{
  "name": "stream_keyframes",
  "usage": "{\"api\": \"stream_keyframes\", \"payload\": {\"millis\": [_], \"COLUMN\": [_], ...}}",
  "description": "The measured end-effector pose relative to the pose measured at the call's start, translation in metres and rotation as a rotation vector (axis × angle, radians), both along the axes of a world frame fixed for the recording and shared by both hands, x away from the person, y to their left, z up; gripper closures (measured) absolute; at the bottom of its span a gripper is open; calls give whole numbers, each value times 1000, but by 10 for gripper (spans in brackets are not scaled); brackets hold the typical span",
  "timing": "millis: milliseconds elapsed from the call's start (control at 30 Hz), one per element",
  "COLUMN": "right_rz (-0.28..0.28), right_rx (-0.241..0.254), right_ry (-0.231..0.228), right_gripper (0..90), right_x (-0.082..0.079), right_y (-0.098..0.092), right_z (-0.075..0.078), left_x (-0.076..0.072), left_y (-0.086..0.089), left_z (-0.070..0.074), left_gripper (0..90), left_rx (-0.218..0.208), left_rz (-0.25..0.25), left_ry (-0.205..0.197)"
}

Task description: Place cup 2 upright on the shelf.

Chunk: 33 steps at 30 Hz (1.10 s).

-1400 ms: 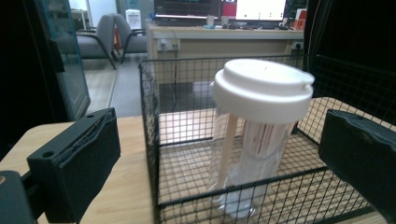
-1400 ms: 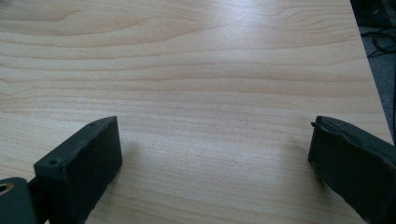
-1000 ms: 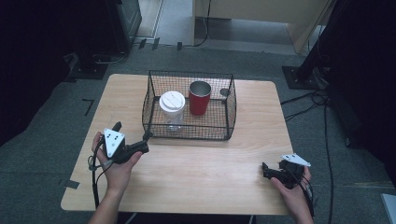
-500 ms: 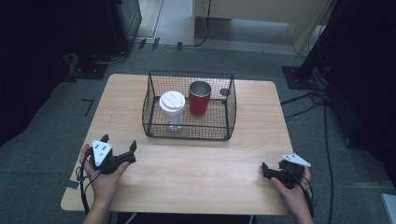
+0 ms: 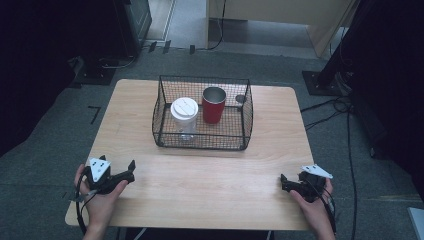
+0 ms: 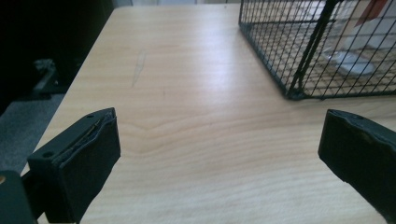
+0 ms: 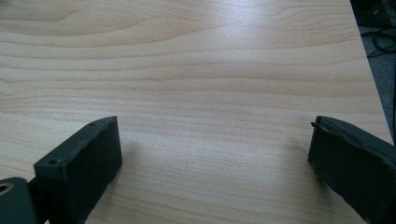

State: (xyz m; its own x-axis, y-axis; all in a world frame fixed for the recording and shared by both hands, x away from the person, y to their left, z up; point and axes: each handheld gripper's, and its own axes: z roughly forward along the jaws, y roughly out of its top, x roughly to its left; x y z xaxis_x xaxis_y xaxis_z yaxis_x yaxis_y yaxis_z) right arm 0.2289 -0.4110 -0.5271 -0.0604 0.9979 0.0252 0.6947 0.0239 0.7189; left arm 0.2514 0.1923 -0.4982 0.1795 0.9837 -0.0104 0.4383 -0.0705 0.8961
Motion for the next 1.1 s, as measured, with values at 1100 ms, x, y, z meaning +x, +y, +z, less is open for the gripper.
{"api": "stream_keyframes", "payload": {"millis": [1100], "right_rz": [-1], "right_rx": [-1], "right_ry": [0], "right_gripper": [25], "right_x": [0], "right_y": [0], "right_z": [0], "left_x": [-2], "left_y": [36], "left_z": [-21], "left_gripper": [0], "left_rx": [102], "left_rz": [-92], "left_ry": [337]}}
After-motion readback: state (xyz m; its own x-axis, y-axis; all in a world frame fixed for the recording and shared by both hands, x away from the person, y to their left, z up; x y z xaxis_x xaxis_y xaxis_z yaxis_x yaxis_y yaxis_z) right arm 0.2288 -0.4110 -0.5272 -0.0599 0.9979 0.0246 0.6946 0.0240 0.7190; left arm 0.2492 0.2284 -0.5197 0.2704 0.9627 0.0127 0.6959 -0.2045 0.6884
